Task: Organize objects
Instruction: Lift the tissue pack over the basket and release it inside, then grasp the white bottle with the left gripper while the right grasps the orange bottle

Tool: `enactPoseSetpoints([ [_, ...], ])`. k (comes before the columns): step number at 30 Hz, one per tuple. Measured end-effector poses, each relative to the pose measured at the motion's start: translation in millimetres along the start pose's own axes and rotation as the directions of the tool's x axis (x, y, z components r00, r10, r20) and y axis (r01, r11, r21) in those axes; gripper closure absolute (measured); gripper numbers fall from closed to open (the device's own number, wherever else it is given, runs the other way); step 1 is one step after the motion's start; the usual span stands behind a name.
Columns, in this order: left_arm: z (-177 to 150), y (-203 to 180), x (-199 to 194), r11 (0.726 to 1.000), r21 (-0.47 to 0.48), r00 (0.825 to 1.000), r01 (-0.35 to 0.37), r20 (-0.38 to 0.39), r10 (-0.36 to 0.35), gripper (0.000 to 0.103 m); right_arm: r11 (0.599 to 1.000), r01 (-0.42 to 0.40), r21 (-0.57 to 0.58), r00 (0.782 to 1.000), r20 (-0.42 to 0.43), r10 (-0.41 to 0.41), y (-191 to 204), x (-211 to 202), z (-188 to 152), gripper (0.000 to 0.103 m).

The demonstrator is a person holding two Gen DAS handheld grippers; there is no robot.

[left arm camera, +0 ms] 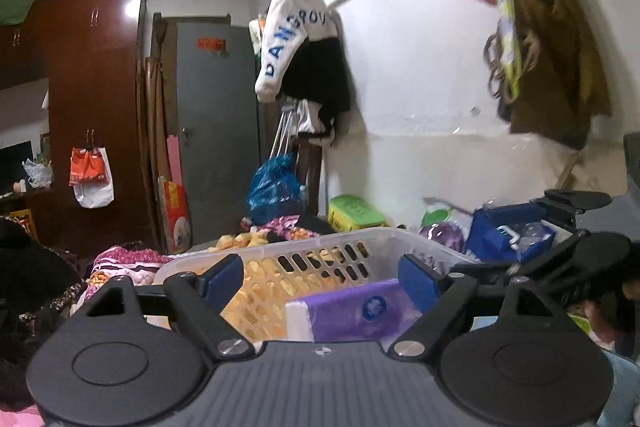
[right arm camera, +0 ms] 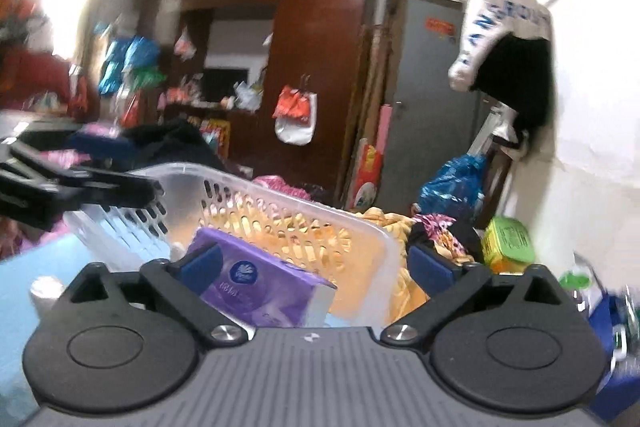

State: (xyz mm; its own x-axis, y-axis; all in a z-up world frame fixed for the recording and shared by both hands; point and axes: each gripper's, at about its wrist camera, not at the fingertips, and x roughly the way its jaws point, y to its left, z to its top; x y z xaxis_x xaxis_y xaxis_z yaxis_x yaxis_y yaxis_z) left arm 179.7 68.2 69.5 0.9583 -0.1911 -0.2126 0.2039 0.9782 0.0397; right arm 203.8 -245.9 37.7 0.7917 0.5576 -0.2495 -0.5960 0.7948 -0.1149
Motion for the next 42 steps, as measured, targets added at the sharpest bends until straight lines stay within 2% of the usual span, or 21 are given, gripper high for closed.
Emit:
enactPoseSetpoints([
  [4, -26, -3, -44, 1.0, -0.006, 1.0, -0.013, -0.001, 0.013, 0.012, 0.992, -0.026, 0.128, 1.0, 0.012, 0.024, -14, -41, -27, 0.0],
  [6, -42, -7, -56, 0.999, 0.007, 0.999, -0.043, -0.01, 0.043, 0.012, 0.982, -0.042, 0.186, 0.998, -0.029, 0.049, -16, -51, -46, 0.0],
  [9, -64, -4, -72, 0.997, -0.034, 0.997, -0.076, -0.011, 0.075, 0.012, 0.968, -0.092, 0.235, 0.991, -0.074, 0.112, -16, -53, -67, 0.0],
  [13, -85, 14, -76, 0.99, -0.133, 0.998, -0.045, -0.052, 0.039, 0.012, 0.973, -0.131, 0.192, 0.981, -0.116, 0.155, -2, -48, -80, 0.0],
  [16, -95, 25, -70, 0.986, -0.151, 0.995, -0.072, -0.077, 0.061, 0.012, 0.976, -0.138, 0.168, 0.975, -0.148, 0.163, 2, -36, -83, 0.0],
  [19, -100, 32, -65, 0.983, -0.177, 0.995, -0.048, -0.097, 0.031, 0.012, 0.978, -0.128, 0.163, 0.973, -0.169, 0.155, 5, -34, -88, 0.0],
  [22, -103, 33, -58, 0.984, -0.173, 0.993, -0.026, -0.12, 0.005, 0.012, 0.978, -0.136, 0.161, 0.967, -0.191, 0.166, 5, -35, -92, 0.0],
  [24, -106, 31, -54, 0.986, -0.163, 0.991, -0.029, -0.135, 0.007, 0.012, 0.984, -0.138, 0.111, 0.968, -0.195, 0.158, 13, -40, -98, 0.001],
  [27, -110, 28, -49, 0.987, -0.154, 0.988, -0.035, -0.151, 0.012, 0.012, 0.992, -0.104, 0.072, 0.971, -0.209, 0.117, 21, -39, -104, 0.012],
  [32, -113, 26, -47, 0.988, -0.153, 0.985, -0.038, -0.172, 0.011, 0.013, 0.992, -0.106, 0.07, 0.973, -0.196, 0.118, 21, -43, -105, 0.013],
  [33, -113, 24, -46, 0.988, -0.149, 0.984, -0.036, -0.181, 0.008, 0.019, 0.992, -0.103, 0.072, 0.973, -0.198, 0.115, 21, -43, -105, 0.014],
  [34, -113, 22, -44, 0.989, -0.144, 0.982, -0.036, -0.189, 0.008, 0.031, 0.992, -0.105, 0.071, 0.973, -0.201, 0.118, 22, -42, -105, 0.016],
  [37, -115, 20, -41, 0.99, -0.14, 0.977, -0.034, -0.214, 0.003, 0.055, 0.991, -0.117, 0.069, 0.971, -0.202, 0.129, 23, -42, -105, 0.019],
  [42, -118, 23, -41, 0.985, -0.173, 0.978, -0.016, -0.208, -0.021, 0.057, 0.991, -0.116, 0.069, 0.971, -0.202, 0.128, 25, -43, -105, 0.02],
])
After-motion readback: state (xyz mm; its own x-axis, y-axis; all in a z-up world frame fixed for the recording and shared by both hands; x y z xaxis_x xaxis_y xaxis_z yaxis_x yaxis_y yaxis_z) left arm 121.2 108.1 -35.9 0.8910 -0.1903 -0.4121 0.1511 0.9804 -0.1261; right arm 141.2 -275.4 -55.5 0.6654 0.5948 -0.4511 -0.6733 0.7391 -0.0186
